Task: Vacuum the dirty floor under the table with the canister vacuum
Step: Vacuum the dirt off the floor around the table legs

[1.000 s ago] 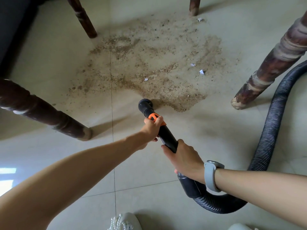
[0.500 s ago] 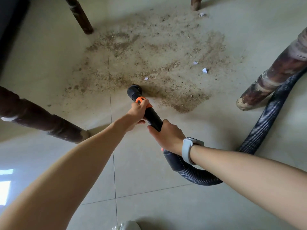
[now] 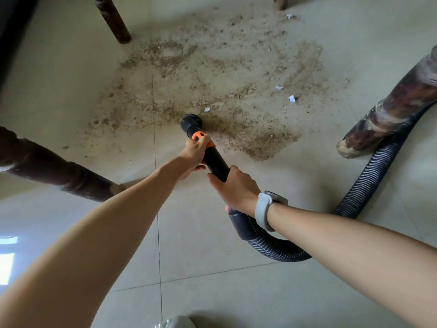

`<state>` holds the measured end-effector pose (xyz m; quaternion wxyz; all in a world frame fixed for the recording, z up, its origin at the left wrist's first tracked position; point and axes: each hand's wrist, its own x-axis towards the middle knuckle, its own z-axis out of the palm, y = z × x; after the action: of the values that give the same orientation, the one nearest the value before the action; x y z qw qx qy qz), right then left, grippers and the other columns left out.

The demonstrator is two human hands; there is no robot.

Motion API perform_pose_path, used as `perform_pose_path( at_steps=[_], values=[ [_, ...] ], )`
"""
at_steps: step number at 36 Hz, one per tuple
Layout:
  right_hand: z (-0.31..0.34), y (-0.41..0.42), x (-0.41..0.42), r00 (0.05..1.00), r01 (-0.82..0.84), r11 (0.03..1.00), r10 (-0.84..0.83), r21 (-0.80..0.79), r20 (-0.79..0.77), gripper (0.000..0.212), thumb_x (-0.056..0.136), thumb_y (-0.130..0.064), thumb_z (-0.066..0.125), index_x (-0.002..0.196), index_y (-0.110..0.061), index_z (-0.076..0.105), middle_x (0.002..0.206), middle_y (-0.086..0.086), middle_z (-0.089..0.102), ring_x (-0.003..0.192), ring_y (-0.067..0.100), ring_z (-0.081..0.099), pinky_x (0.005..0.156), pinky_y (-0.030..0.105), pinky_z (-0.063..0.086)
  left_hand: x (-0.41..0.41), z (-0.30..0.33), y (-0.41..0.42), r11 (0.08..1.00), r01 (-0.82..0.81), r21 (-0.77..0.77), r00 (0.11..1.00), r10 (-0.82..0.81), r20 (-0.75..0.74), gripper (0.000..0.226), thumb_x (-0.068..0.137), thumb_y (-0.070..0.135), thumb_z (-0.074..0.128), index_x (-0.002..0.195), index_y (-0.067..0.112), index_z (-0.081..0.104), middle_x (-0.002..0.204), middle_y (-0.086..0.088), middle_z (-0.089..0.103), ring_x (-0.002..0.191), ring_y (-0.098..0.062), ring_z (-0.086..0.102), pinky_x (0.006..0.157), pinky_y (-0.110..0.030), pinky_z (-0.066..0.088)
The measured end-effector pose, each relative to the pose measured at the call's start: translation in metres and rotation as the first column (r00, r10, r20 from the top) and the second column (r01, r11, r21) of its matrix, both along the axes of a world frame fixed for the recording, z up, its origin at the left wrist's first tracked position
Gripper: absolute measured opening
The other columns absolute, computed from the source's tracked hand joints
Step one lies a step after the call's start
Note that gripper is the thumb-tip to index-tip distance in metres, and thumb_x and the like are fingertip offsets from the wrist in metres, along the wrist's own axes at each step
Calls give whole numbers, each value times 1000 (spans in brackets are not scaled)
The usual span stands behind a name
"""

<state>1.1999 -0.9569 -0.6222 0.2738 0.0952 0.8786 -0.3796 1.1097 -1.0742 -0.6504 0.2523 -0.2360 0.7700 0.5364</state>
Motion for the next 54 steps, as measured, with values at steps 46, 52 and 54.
perform_pose_path(
  at_steps=[46, 52, 54],
  values=[
    [19, 63, 99, 987, 119, 993, -117, -15, 110, 46, 88, -56, 48, 100, -12, 49, 85, 9, 69, 74, 30, 69, 78, 42, 56, 98, 24, 75, 997, 60, -40, 994, -56, 91, 37, 96, 35, 42, 119, 8, 32, 91, -9, 51, 81, -22, 54, 56, -27, 44],
    [22, 64, 95, 990, 101, 995, -102, 10, 94, 47, 89, -58, 46, 100, -12, 48, 84, 7, 68, 73, 28, 69, 76, 40, 56, 92, 26, 77, 997, 70, -34, 994, -67, 85, 45, 96, 36, 43, 128, 5, 33, 100, -13, 52, 76, -22, 54, 57, -28, 45],
    [23, 62, 97, 992, 92, 995, -95, 33, 85, 47, 90, -58, 45, 100, -13, 47, 84, 5, 65, 75, 27, 68, 75, 37, 55, 93, 25, 76, 997, 69, -24, 995, -67, 77, 45, 97, 36, 42, 128, 4, 34, 93, -11, 51, 74, -20, 54, 59, -29, 47]
  ],
)
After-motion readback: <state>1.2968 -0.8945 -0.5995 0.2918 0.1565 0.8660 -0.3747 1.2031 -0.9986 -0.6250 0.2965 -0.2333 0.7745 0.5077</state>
